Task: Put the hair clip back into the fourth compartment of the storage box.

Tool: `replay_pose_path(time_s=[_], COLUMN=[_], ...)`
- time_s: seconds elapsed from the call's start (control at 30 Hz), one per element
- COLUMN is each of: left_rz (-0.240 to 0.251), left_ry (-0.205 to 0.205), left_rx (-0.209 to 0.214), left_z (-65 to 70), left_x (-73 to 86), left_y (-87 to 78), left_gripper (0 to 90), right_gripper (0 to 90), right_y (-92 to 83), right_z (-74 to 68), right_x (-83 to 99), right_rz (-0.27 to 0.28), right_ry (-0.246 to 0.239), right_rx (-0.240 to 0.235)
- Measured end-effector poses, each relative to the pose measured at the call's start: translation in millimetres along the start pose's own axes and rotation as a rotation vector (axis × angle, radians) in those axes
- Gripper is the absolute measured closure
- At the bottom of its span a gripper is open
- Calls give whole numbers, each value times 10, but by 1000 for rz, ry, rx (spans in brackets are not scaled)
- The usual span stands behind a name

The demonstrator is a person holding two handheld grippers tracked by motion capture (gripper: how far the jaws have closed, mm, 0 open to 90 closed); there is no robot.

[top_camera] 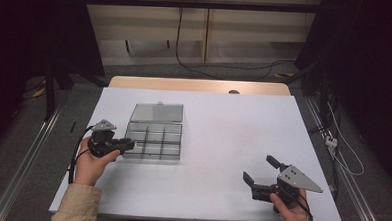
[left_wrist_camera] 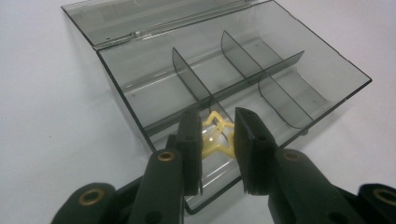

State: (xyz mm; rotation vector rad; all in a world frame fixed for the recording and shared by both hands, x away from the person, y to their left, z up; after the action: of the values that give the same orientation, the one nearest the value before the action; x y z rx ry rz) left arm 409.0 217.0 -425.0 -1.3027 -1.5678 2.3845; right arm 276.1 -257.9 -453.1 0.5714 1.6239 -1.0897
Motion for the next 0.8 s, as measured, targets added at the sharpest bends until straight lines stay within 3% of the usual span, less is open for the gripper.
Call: replay_pose_path(time_s=[0.8], left_rz=[-11], left_ry=[8], left_rx=[-4], left_z=[6], left_x=[20], left_y=[91], left_gripper=[728], right_gripper=[19], right_y=[5], right_z=[-7], right_x=[-3], right_rz=[1], right_ry=[1], right_rx=[-4])
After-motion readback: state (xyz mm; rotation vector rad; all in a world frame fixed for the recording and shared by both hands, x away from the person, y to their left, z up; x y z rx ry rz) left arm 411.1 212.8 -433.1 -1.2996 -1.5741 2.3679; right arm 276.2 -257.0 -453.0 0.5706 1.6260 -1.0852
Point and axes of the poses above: each handheld gripper's, and its own axes: y roughly forward along the jaws, x roughly out of its underside, z roughly to its right, the point moved 2 cm from there along y, roughly forward along the jaws, and after that the axes turned 9 degrees about -z, right-handed, at the moved point
